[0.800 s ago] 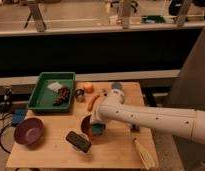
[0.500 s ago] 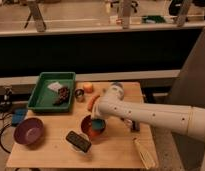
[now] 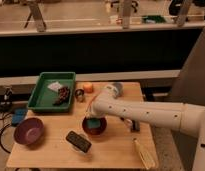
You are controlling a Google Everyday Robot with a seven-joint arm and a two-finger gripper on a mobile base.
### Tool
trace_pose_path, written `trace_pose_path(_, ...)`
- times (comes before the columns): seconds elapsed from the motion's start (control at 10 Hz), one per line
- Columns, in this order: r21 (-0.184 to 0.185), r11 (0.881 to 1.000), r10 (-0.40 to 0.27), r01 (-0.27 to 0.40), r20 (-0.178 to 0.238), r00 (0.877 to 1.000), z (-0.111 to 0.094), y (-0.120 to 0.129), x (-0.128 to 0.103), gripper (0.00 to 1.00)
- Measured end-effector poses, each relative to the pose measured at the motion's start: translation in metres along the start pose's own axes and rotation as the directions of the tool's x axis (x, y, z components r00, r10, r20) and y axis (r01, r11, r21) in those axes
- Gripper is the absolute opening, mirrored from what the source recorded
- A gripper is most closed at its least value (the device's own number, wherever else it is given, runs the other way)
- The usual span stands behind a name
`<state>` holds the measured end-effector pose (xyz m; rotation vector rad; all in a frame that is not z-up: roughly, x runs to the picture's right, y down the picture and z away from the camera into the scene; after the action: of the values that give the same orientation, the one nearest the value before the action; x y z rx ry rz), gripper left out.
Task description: Wipe red bowl with sponge
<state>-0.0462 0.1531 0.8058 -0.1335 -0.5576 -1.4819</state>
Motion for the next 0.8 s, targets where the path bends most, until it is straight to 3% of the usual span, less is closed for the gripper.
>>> trace_pose_path(0.4, 0.035, 0.999, -0.029, 0.027, 0.03, 0.999, -0.003, -0.006, -0.018, 0.0)
trace_pose_path(0.8, 0.036, 0.999, -0.012, 0.011, 0.036, 0.999, -0.008, 0.007, -0.027, 0.0)
